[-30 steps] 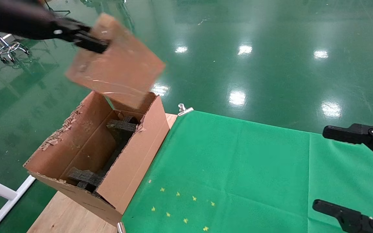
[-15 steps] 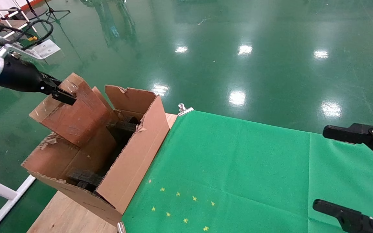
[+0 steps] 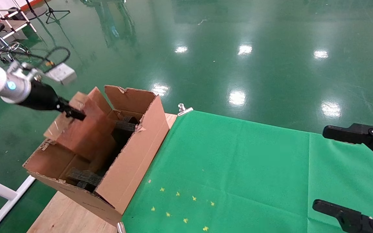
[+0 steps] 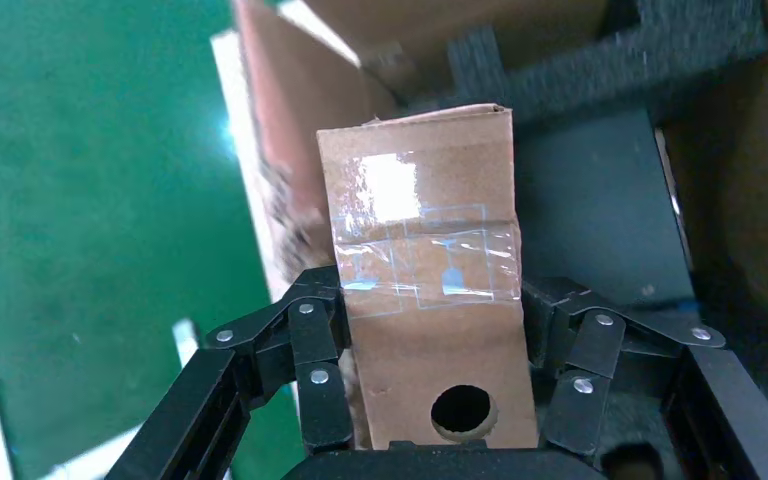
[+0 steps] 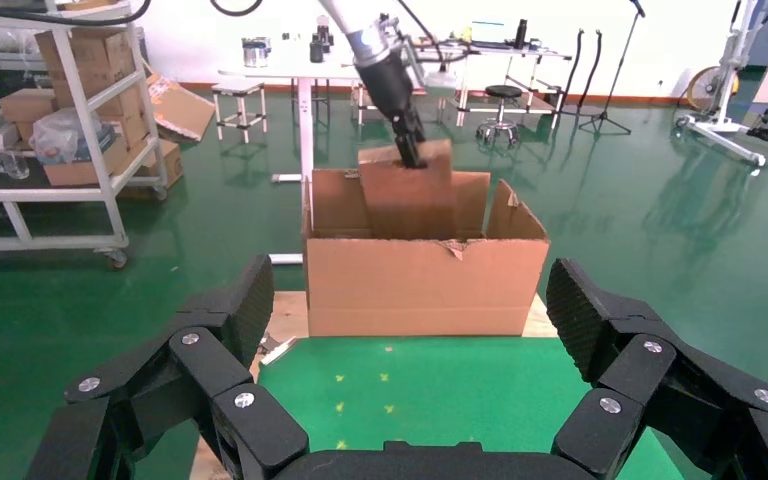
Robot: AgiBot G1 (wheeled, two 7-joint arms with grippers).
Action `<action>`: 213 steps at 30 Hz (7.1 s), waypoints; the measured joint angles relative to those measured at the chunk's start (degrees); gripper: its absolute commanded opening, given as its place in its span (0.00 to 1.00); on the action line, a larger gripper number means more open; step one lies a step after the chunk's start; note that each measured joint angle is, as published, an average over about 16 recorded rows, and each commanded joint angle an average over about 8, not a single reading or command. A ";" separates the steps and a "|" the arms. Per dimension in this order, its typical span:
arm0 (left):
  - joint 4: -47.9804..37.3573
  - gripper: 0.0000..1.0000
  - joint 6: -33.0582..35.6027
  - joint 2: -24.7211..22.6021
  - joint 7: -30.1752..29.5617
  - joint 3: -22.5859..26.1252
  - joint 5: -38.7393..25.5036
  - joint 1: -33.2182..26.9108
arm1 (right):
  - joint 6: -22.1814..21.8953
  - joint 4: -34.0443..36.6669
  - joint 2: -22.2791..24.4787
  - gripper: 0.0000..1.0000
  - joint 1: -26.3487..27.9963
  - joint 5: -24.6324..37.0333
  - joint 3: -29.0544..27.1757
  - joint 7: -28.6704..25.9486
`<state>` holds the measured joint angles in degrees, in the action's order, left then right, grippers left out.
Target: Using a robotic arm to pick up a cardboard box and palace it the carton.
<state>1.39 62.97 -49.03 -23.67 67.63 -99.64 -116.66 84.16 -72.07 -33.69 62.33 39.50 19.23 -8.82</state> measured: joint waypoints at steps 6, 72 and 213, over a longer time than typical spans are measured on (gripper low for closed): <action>-1.73 0.00 -1.34 -0.93 -1.77 0.05 -0.05 2.96 | 0.00 0.00 0.00 1.00 0.00 0.00 0.00 0.00; 7.43 1.00 -3.28 4.53 -0.01 -4.32 6.03 4.84 | -0.03 0.03 0.01 1.00 -0.01 -0.02 0.03 0.02; 71.99 1.00 22.62 13.99 12.87 -51.47 57.63 54.96 | -0.08 0.06 0.04 1.00 -0.02 -0.08 0.06 0.05</action>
<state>73.38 85.59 -35.04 -10.79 16.16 -42.01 -61.71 84.08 -72.01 -33.65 62.31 39.42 19.29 -8.77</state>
